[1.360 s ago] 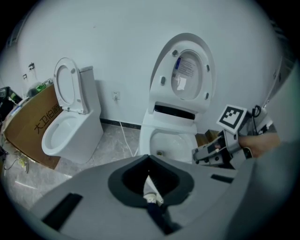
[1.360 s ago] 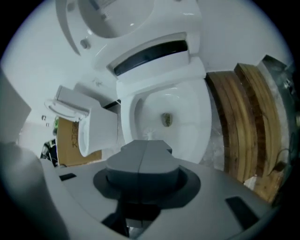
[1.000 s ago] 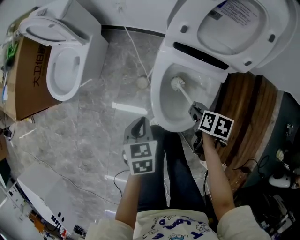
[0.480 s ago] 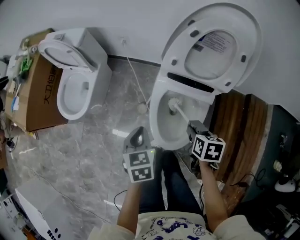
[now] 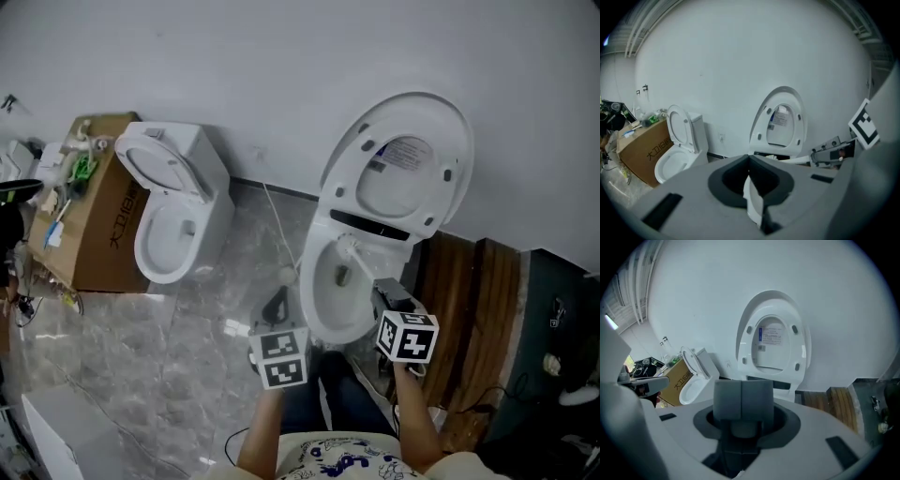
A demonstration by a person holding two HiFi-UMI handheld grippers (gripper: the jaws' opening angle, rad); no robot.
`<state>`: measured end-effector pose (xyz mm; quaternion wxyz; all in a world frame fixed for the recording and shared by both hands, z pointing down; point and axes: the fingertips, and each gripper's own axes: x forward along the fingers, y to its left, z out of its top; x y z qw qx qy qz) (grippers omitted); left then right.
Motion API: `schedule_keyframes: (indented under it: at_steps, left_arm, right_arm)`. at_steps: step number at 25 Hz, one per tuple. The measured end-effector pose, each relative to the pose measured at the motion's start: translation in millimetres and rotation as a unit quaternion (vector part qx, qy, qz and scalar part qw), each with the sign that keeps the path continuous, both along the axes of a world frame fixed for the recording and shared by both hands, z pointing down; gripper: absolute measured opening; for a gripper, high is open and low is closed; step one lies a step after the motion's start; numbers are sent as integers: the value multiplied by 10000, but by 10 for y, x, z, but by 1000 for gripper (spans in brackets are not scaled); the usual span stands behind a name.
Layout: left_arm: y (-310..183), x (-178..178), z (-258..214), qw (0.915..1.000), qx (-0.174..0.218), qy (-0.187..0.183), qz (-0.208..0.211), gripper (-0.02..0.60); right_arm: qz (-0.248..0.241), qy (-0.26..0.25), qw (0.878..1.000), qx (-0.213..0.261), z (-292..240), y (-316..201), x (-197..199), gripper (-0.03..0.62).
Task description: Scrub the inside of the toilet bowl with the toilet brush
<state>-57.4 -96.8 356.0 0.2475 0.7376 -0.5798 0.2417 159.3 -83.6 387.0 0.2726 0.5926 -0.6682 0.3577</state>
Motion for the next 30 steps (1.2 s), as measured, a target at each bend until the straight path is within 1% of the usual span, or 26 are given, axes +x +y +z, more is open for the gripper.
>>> schedule_keyframes:
  at_steps: [5,14,19,24,30]
  left_arm:
    - [31,-42,-367,9996,275,55,-93,2]
    - [24,-149,-931,9966,773,153,-250,2]
    - [2,-230,-1269,9930,1113,183,-347,2]
    - [17,-290,-1569,9882,1458,205,-413,2]
    - [30,-320,-1907,9826,1805,205,-388,2]
  right_arm:
    - [-43,47,9991,412,-425,9,-18,170]
    - [-79,55,9945,1048,-1031,4,-110,170]
    - [-120,167,9896,1426,-1331,-34,-152,170]
    - [-187,163,9845,1738,-1579,-60,-207,170]
    - [-208,185,9777,2080,-1838,-52,-276,170]
